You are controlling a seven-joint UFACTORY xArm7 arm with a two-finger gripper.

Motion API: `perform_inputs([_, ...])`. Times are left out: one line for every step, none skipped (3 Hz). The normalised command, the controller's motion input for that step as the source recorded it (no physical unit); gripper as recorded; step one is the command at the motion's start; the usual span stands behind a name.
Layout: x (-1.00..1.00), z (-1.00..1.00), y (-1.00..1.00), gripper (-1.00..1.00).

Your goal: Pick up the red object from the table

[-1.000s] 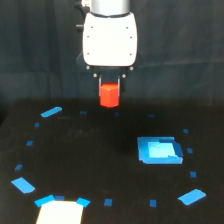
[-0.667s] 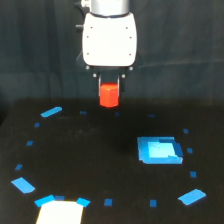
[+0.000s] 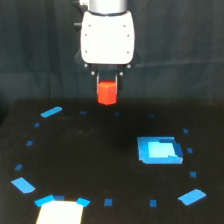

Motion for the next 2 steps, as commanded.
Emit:
perform_inputs([0.31, 0.25, 0.14, -1.00])
perform_inputs([-0.05, -0.12, -0.01, -0.94])
